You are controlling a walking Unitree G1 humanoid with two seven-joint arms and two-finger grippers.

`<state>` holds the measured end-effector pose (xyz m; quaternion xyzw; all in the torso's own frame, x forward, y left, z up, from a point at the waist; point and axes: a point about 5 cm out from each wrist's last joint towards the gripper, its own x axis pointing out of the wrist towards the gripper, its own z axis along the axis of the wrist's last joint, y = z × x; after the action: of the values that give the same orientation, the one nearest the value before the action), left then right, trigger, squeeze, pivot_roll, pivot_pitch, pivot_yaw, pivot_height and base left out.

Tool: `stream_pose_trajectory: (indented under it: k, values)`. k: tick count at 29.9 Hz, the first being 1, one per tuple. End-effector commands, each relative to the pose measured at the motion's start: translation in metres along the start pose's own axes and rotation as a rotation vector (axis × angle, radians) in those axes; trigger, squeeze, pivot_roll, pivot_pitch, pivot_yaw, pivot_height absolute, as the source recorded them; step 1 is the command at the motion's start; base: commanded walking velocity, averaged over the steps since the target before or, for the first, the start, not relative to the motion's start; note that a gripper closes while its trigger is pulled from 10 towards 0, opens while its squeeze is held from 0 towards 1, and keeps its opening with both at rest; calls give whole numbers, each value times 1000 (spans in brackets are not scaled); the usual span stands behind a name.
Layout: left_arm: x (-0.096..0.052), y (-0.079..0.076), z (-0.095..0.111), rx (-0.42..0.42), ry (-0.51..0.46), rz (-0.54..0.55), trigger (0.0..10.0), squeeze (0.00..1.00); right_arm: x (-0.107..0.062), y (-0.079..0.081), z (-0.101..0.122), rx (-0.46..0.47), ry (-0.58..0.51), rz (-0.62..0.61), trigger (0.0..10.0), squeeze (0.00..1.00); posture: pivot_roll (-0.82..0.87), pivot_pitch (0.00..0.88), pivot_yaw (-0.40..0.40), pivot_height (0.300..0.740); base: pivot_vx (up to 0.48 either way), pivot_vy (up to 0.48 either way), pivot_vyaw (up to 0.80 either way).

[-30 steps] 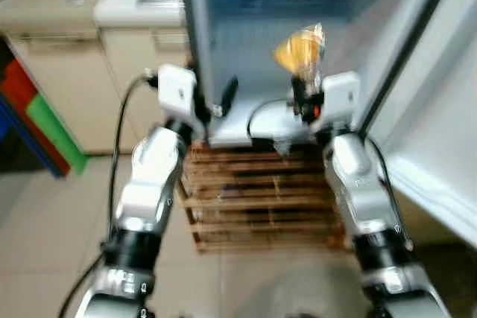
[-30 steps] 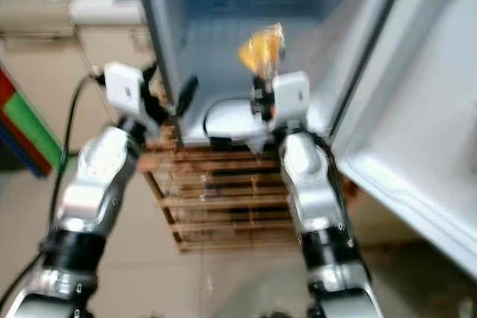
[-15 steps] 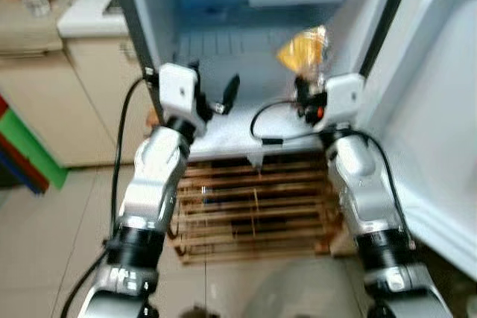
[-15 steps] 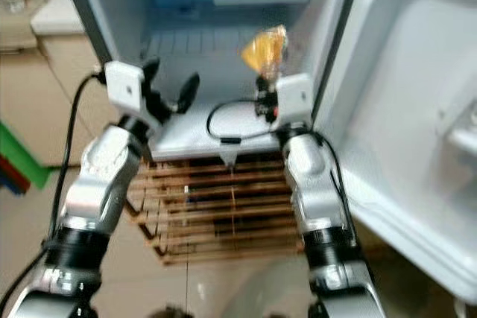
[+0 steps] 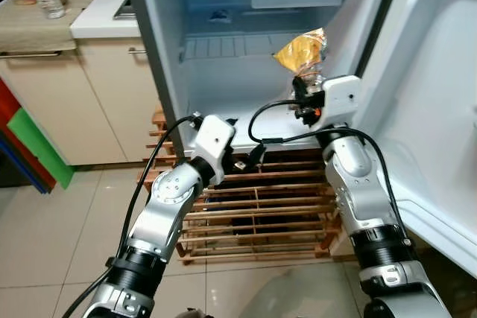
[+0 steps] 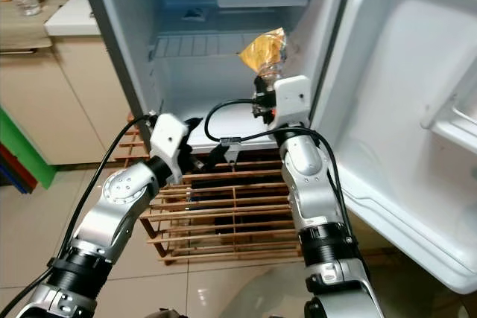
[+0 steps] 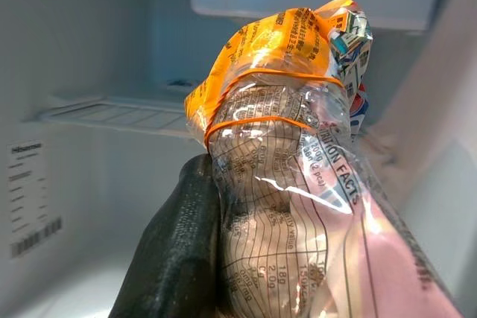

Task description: Restocking fridge

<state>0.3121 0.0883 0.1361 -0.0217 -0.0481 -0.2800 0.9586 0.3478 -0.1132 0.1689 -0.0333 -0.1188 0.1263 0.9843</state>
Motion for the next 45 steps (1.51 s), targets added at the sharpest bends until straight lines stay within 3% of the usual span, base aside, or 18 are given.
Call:
stream_pose_trajectory:
  k: [1,3,4,6,7,9,10,16,26,38,45]
  values:
    - [1,10,21,-36,-120,86,10000,0,11,6,16,-20,-73,37,0,0,11,0,32,740,0,0,0]
    - [1,10,23,-34,-129,90,10000,0,13,7,18,-24,-78,44,0,0,17,0,26,740,0,0,0]
    - [-1,14,22,-35,-125,114,9255,0,15,9,20,-25,-85,54,0,0,21,0,20,740,442,0,0]
    - [-2,18,20,-42,-118,137,8706,0,16,9,22,-25,-96,61,0,0,27,0,17,740,446,0,0]
    - [-3,19,19,-40,-115,143,8706,0,16,9,22,-27,-101,64,0,0,27,0,17,740,450,0,0]
    - [-4,21,22,-26,-123,144,9882,0,17,4,21,-28,-101,52,0,0,31,0,15,740,450,0,0]
    - [-4,21,23,-22,-127,141,10000,0,17,3,21,-27,-99,49,0,0,31,0,15,740,450,0,0]
    - [-1,12,27,17,-137,83,10000,0,16,4,18,-22,-102,42,0,0,24,0,37,740,447,0,0]
    - [2,10,31,20,-142,55,10000,0,13,0,14,-19,-100,20,0,0,18,0,46,740,422,0,0]
    - [4,10,31,28,-141,51,10000,0,11,-3,11,-20,-92,12,0,0,11,0,51,740,0,0,0]
    - [4,10,32,21,-139,53,10000,0,20,4,7,94,-22,40,0,0,11,0,51,740,0,0,0]
